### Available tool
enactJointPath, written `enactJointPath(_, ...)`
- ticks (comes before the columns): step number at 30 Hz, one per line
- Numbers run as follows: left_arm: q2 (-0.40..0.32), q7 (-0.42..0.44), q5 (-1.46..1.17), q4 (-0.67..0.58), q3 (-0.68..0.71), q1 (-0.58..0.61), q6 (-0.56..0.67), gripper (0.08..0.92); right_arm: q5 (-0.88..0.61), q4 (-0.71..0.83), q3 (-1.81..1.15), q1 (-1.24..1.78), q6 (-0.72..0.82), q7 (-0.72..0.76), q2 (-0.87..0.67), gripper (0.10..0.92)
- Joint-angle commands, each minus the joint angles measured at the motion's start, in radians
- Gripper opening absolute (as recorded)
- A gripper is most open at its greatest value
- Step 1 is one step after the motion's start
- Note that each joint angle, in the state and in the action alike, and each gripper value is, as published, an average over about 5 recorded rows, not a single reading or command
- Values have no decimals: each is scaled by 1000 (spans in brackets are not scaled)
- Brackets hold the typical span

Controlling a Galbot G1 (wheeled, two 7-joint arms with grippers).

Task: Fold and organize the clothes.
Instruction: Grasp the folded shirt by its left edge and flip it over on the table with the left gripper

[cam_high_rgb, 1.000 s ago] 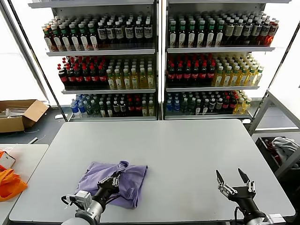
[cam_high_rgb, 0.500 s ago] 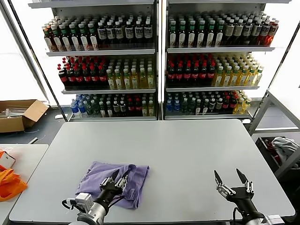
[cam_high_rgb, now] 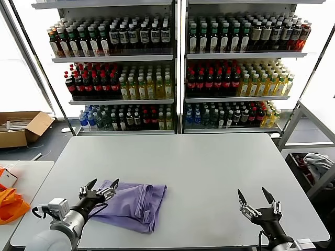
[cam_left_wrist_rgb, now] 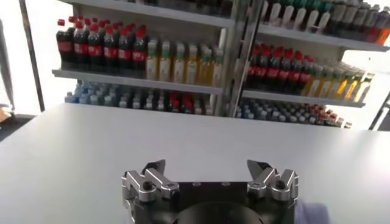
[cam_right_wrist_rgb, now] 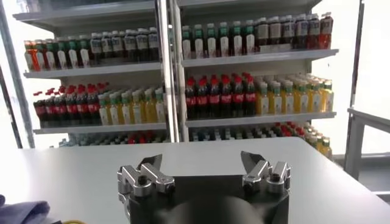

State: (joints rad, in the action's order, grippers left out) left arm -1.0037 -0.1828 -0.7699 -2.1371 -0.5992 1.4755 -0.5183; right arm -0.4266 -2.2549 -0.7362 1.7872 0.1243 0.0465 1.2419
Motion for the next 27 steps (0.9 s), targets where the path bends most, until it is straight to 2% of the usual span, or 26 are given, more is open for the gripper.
enactJointPath(1,34,66,-18,188,-87,-21,-58,822,0,-2,1,1,1,0,-1,823)
enactJointPath(7,19,92,-2,239,-57,-16,-57,823,-1,-1,-2,-1,1,0,-2,823)
enactJointPath(15,-3,110,-1,246,-35,-11,-56,811,-2,-8,2,-5,3,2,-2,823)
enactJointPath(18,-12,117,-1,230,-24,-5,-54,749,-4,-12,-4,2,2,3,-2,823)
enactJointPath(27,-36,176,33,211,13,8,-23,490,-20,-20,-13,27,-6,12,0,823)
